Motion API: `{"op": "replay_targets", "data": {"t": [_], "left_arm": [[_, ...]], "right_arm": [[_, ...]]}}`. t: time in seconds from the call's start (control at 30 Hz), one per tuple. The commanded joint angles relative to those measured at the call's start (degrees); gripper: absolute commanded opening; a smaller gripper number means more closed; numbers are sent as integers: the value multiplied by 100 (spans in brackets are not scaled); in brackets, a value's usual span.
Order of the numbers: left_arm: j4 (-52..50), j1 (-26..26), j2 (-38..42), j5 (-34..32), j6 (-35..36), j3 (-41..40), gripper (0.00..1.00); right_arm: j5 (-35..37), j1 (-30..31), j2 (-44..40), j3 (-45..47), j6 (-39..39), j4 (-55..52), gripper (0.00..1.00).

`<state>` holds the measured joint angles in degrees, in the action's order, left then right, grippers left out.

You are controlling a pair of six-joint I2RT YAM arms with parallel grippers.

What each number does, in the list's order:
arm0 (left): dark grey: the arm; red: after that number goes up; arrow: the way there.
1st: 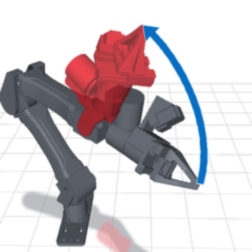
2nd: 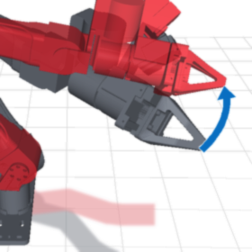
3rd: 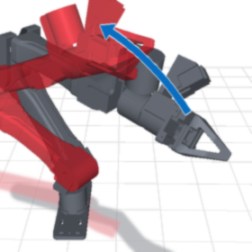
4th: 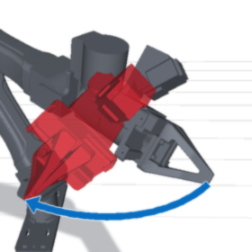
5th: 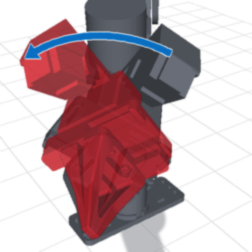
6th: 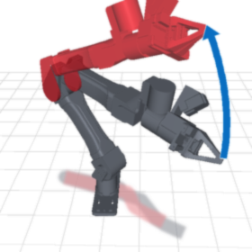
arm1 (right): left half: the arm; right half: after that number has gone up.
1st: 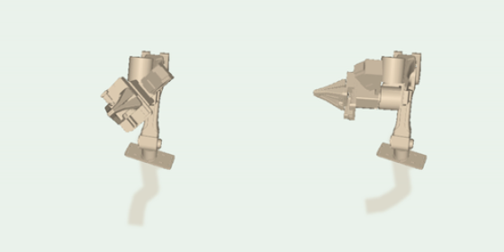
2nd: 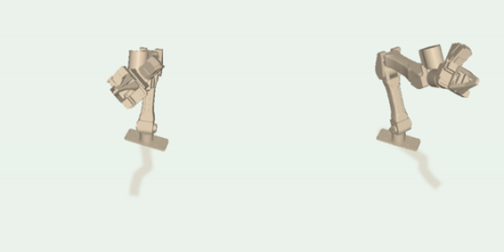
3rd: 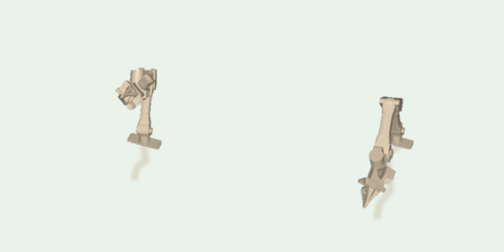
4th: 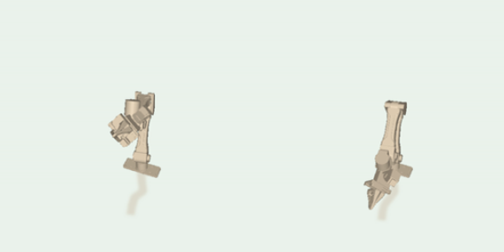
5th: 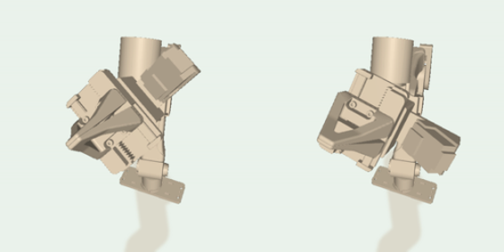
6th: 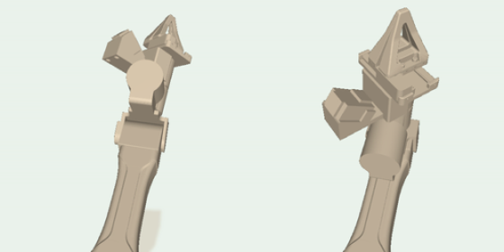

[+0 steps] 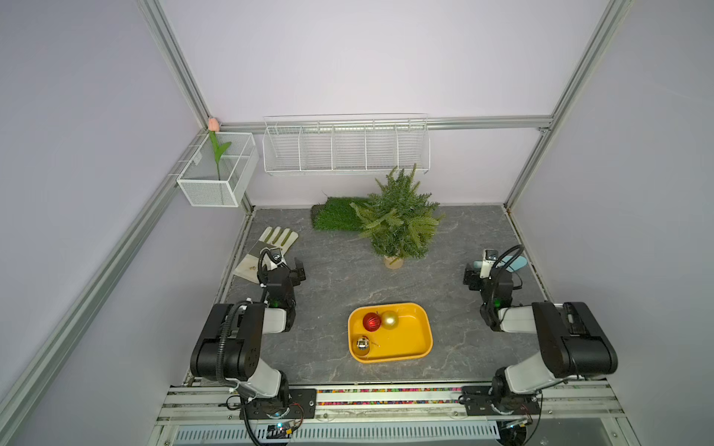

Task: Decorate the small christmas tree with ornaments
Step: Pick up an ornament from the container.

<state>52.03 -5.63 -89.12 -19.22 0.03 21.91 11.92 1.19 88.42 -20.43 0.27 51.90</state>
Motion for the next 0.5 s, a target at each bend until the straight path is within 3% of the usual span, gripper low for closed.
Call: {"op": "replay_targets", "data": {"t": [0.0, 0.47], "left_arm": [[101, 22, -8, 41, -73, 31, 99], [92, 27, -3, 46, -80, 34, 99]], "right_arm": [[-56, -18, -5, -49, 80, 120, 89], [-67, -14, 4, -58, 61, 110, 89]]}}
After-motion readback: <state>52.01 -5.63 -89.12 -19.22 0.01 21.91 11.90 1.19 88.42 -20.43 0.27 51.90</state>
